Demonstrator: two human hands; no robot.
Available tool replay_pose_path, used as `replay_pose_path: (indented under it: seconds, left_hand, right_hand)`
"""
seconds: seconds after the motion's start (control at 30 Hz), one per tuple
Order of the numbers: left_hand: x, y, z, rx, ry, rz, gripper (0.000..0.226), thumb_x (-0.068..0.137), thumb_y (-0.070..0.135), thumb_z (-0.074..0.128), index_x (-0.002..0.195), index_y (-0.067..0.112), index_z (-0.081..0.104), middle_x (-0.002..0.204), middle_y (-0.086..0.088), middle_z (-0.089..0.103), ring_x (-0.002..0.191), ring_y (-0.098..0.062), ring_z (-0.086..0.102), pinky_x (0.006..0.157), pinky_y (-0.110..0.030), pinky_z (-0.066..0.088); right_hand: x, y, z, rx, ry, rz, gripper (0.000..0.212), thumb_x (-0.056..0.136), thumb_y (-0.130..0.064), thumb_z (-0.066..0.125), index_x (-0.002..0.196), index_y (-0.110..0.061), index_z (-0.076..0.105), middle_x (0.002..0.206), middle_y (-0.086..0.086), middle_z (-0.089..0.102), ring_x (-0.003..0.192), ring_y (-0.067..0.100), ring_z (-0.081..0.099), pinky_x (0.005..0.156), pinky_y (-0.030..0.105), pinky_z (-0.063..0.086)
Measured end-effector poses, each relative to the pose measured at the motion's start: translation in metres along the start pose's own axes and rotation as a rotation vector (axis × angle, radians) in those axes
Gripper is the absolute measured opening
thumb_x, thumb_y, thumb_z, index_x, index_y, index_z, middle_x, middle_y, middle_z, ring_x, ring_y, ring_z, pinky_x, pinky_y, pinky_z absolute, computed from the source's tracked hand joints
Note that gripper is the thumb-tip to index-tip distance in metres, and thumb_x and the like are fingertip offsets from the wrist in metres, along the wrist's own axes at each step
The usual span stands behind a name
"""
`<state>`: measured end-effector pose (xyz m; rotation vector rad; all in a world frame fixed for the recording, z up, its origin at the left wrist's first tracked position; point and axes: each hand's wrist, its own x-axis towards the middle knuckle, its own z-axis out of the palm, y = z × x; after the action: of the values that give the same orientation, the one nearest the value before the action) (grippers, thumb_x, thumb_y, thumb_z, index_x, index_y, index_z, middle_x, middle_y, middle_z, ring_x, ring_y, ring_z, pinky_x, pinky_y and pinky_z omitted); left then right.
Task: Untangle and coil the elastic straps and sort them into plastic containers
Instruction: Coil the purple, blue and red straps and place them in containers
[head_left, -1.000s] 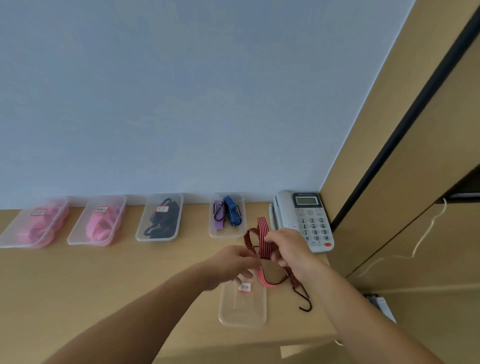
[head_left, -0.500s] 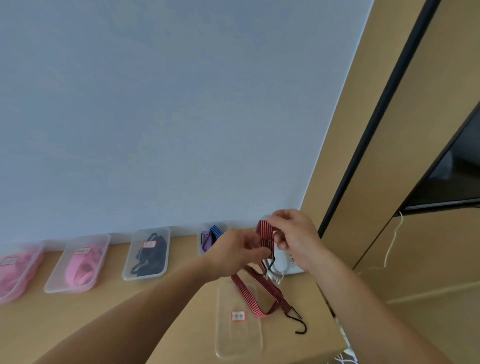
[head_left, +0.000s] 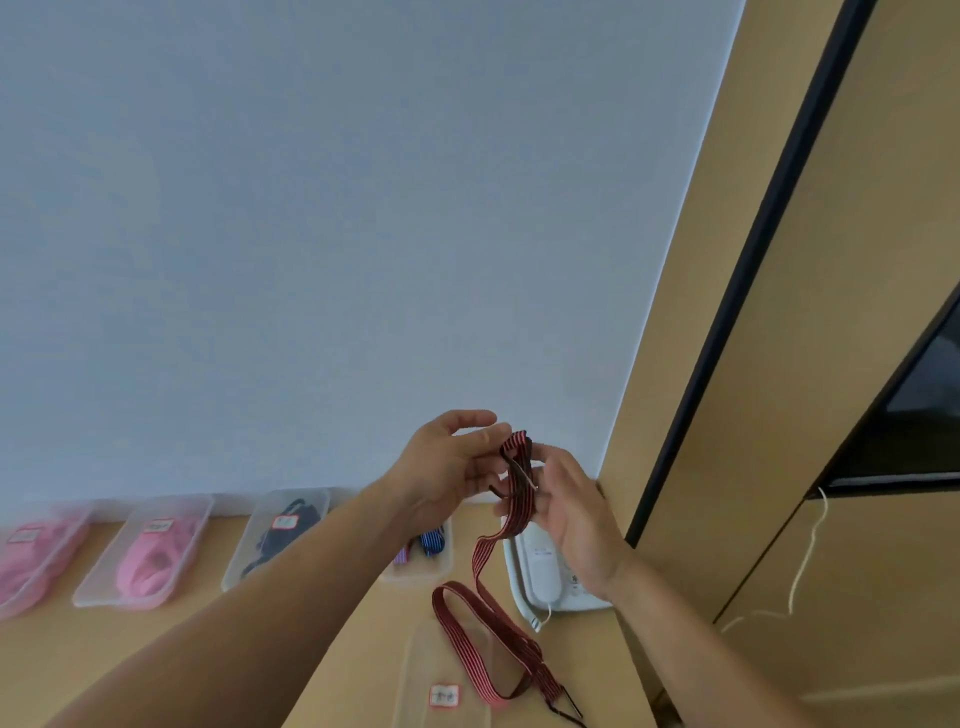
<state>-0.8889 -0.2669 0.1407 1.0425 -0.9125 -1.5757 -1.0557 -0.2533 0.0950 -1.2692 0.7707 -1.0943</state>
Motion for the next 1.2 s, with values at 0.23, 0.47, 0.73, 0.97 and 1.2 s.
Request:
replay_pose_path:
  seconds: [0.23, 0.47, 0.73, 0.97, 1.2]
  left_hand:
    - [0.018, -0.006, 0.024, 0.037, 0.238, 0.118, 0.019, 0.092, 0.02, 0.069, 0.093, 0.001, 0.07, 0.083, -0.01, 0.076, 0.063, -0.014, 0.067, 0.063, -0.027, 0.056]
    - [0.017, -0.005, 0.041, 0.354, 0.328, 0.253, 0.044, 0.073, 0.052, 0.067, 0.087, 0.011, 0.074, 0.083, 0.004, 0.072, 0.073, -0.012, 0.064, 0.065, -0.029, 0.053]
    - [0.018, -0.01, 0.025, 0.269, -0.029, 0.226, 0.025, 0.102, 0.022, 0.05, 0.122, 0.012, 0.062, 0.112, -0.007, 0.074, 0.094, -0.021, 0.07, 0.074, -0.033, 0.055]
    - [0.032, -0.004, 0.011, 0.327, -0.015, 0.211, 0.022, 0.103, 0.02, 0.05, 0.112, 0.008, 0.066, 0.108, -0.006, 0.075, 0.101, -0.024, 0.07, 0.09, -0.042, 0.052]
    - [0.037, 0.001, 0.004, 0.357, -0.033, 0.187, 0.028, 0.101, 0.025, 0.053, 0.111, 0.003, 0.066, 0.103, -0.005, 0.076, 0.09, -0.014, 0.072, 0.077, -0.031, 0.049]
  right_hand:
    - [0.018, -0.004, -0.026, -0.227, 0.014, -0.084, 0.044, 0.078, -0.045, 0.07, 0.114, -0.023, 0.058, 0.077, 0.003, 0.072, 0.048, 0.014, 0.052, 0.048, 0.024, 0.043]
    - [0.02, -0.001, -0.039, -0.313, 0.049, -0.139, 0.039, 0.095, -0.042, 0.046, 0.085, -0.006, 0.057, 0.067, 0.007, 0.068, 0.043, 0.016, 0.048, 0.043, 0.024, 0.04]
    - [0.031, -0.003, -0.025, -0.223, 0.065, -0.049, 0.05, 0.09, -0.052, 0.046, 0.077, -0.005, 0.06, 0.054, 0.005, 0.055, 0.042, 0.016, 0.044, 0.041, 0.027, 0.036]
    - [0.034, -0.005, -0.015, -0.231, 0.049, -0.012, 0.022, 0.099, -0.027, 0.055, 0.092, -0.008, 0.063, 0.07, 0.008, 0.069, 0.051, 0.021, 0.057, 0.055, 0.037, 0.047]
    - [0.034, -0.009, -0.006, -0.293, 0.151, -0.025, 0.026, 0.1, -0.024, 0.053, 0.09, -0.001, 0.062, 0.066, 0.005, 0.067, 0.048, 0.017, 0.05, 0.047, 0.029, 0.041]
